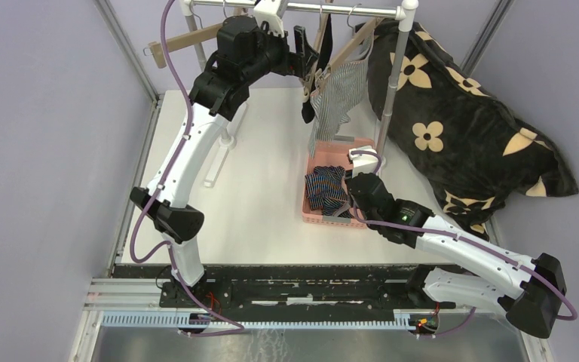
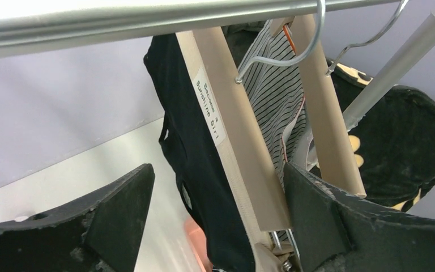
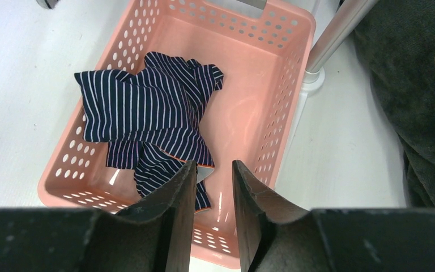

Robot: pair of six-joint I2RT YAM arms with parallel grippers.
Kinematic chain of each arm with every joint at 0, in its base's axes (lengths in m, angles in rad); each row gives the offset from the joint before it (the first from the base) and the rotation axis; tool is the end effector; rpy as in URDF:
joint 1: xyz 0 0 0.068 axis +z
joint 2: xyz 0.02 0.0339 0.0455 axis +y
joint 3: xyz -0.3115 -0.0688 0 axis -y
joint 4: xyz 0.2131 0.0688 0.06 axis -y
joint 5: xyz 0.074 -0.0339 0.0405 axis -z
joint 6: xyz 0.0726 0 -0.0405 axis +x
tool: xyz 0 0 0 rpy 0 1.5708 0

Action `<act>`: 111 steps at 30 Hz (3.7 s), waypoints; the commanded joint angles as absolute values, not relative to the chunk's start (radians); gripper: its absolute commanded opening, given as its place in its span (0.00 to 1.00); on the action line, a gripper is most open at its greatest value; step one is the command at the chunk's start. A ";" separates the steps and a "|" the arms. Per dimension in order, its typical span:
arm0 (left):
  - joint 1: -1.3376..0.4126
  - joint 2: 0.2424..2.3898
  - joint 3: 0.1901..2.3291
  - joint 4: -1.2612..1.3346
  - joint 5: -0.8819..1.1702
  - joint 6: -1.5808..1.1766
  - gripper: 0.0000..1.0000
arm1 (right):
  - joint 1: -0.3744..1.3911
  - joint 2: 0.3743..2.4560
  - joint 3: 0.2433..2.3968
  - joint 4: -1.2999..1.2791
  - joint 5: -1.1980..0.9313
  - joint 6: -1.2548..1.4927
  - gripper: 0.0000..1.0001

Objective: Remove the underwear clipped to the hanger

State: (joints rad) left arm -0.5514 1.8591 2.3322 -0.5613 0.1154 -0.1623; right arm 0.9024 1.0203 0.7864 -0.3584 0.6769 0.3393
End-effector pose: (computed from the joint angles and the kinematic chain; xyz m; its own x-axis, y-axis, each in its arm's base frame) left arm 0.3504 -0.2253 0.5498 -0.1739 -0.0815 -0.9814 0.5978 0.7832 -0.1710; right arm 0.1513 0.1183 0.3150 -0.4227 -0.1166 -0.8987 -0.1580 0.9860 -0.0536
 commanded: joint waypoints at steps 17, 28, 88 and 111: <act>-0.554 1.794 2.246 -0.400 0.087 -0.155 0.58 | 0.925 1.012 0.788 -0.298 0.643 0.329 0.36; -0.561 1.773 2.220 -0.352 0.052 -0.125 0.52 | 0.940 1.027 0.798 -0.289 0.633 0.319 0.36; -0.569 1.556 2.033 -0.268 -0.162 0.057 0.03 | 0.962 1.045 0.760 -0.230 0.663 0.283 0.34; -0.603 1.026 1.476 -0.524 -0.190 -0.039 0.03 | 0.961 1.101 0.924 -0.220 0.662 0.181 0.53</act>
State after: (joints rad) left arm -0.6010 1.1755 1.5776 -0.4969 -0.1860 0.0154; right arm 0.9558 1.0901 0.8478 -0.2695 0.6640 0.2287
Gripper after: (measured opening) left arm 0.206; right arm 0.498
